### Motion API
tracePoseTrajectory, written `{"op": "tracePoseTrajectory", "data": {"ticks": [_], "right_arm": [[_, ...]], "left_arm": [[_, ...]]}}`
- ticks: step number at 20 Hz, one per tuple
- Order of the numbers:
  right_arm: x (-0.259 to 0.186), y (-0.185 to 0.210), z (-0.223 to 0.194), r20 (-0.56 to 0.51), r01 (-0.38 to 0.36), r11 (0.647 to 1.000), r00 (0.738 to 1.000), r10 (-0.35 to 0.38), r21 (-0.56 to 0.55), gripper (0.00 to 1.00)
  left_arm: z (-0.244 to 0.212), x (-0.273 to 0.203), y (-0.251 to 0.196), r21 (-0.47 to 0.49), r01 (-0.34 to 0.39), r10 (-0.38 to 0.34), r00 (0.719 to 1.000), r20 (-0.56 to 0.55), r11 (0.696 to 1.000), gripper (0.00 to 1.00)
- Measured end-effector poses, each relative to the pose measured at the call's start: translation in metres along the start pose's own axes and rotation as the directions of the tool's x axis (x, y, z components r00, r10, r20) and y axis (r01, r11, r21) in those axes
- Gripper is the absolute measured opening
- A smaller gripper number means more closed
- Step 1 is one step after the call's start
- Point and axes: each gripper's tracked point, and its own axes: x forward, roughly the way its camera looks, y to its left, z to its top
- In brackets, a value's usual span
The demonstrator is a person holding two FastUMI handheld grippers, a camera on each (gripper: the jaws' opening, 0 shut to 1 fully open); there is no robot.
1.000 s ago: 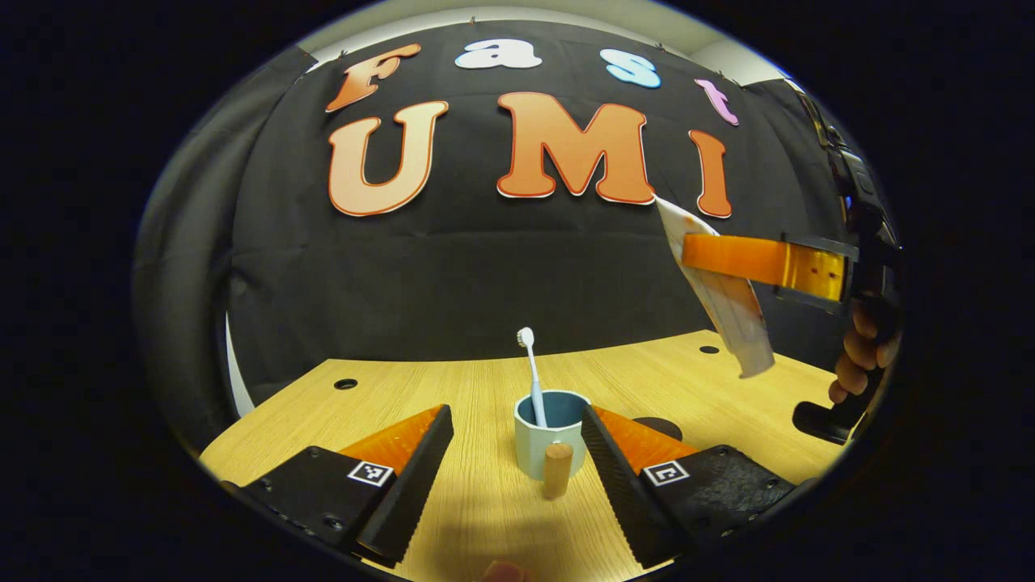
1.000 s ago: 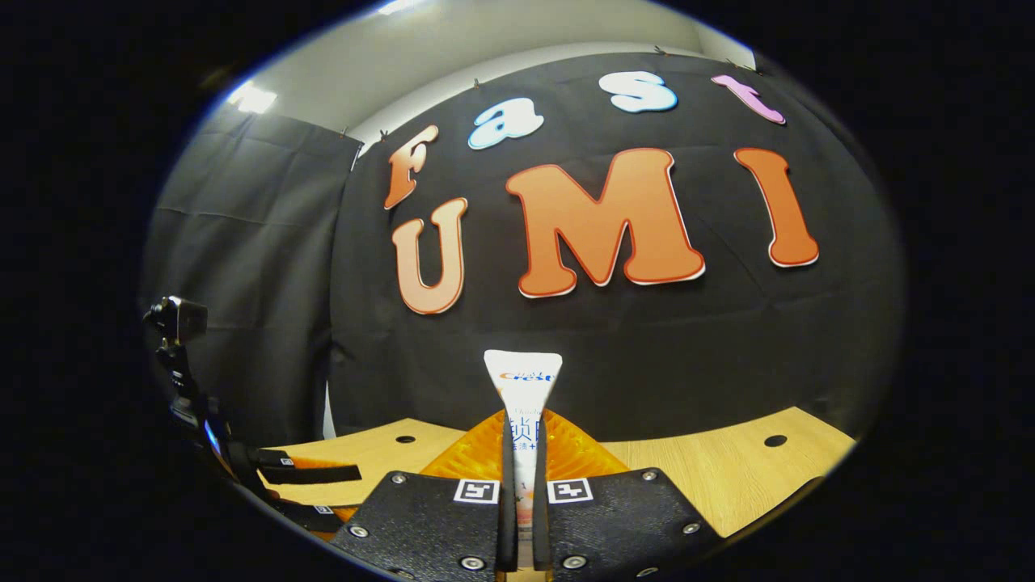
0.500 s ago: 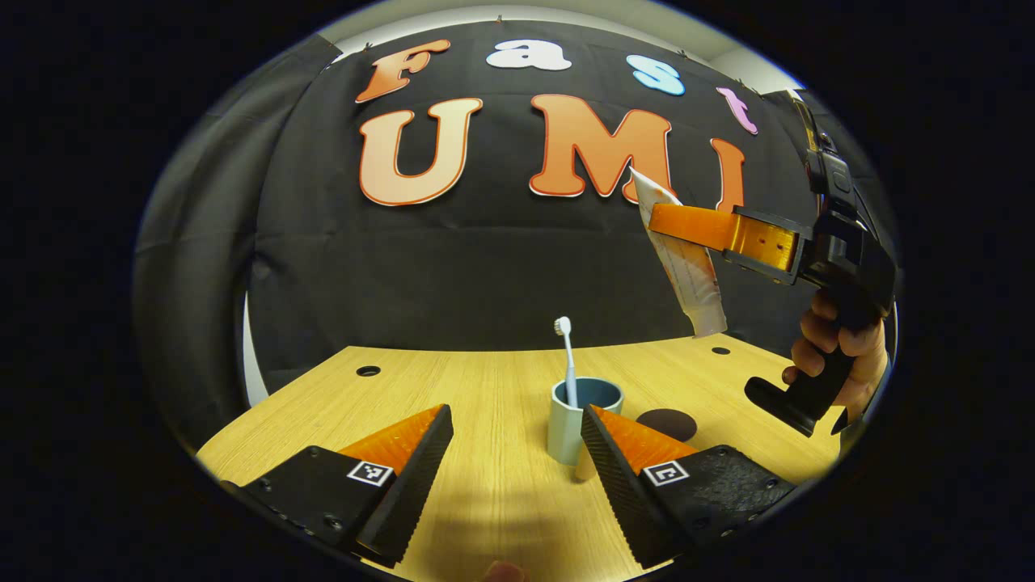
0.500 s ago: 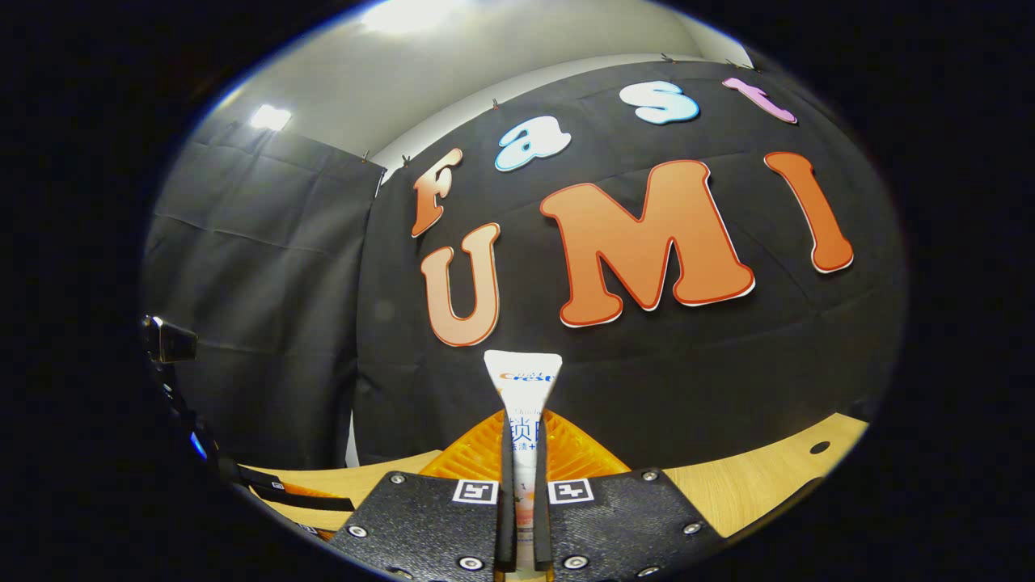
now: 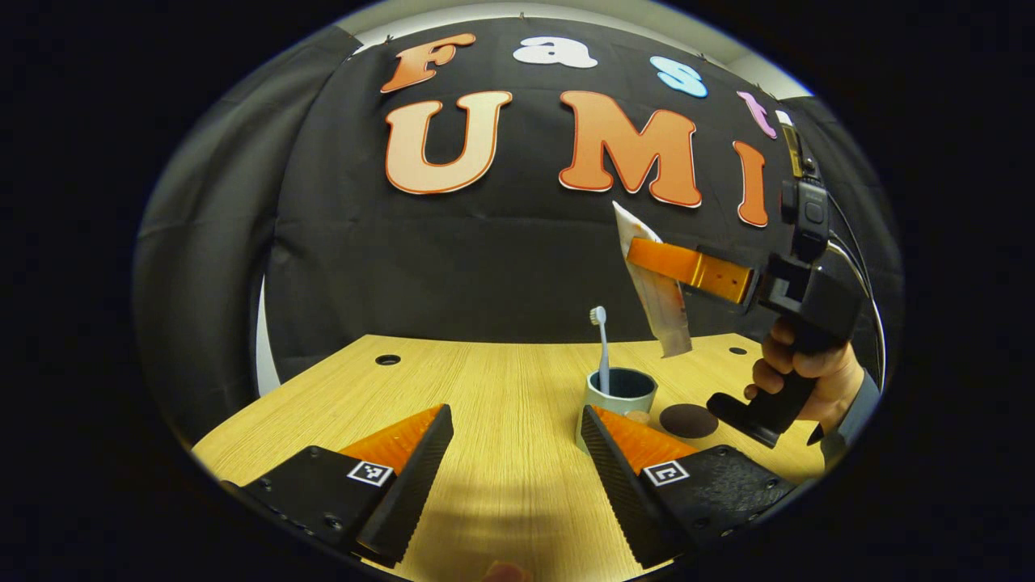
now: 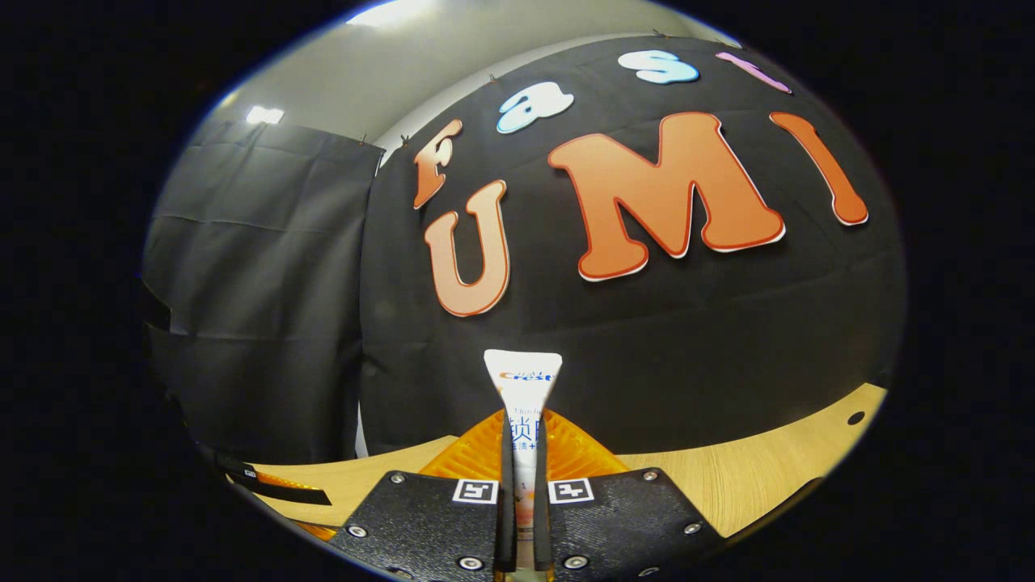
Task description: Put the toothbrush and toothpaste on the desktop into the cup, then pick up the cup and place it on the coaster on the desktop.
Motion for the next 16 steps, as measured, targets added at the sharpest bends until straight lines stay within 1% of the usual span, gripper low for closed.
{"op": "tracePoseTrajectory", "data": {"ticks": [3,9,12,15,16], "right_arm": [[0.012,0.0,-0.02,-0.036,0.003,1.0,0.999,-0.003,0.0,0.08],[0.019,-0.002,-0.056,-0.102,0.004,1.0,0.995,-0.006,-0.011,0.08],[0.019,-0.004,-0.065,-0.122,0.01,0.999,0.992,-0.014,-0.034,0.13],[0.014,-0.007,-0.084,-0.186,0.009,0.999,0.982,-0.017,-0.042,0.14],[0.01,-0.008,-0.085,-0.198,0.005,0.999,0.98,-0.013,-0.042,0.16]], "left_arm": [[-0.005,0.003,0.008,-0.006,-0.018,0.018,1.0,-0.007,1.0,0.96],[-0.014,0.005,0.004,-0.019,-0.01,0.009,1.0,-0.023,1.0,0.97],[-0.016,0.007,0.002,-0.03,-0.011,0.01,0.999,-0.037,1.0,0.97],[-0.021,0.006,0.004,-0.045,-0.02,0.018,0.999,-0.05,0.999,0.97],[-0.022,0.005,0.006,-0.048,-0.025,0.023,0.998,-0.052,0.999,0.97]]}}
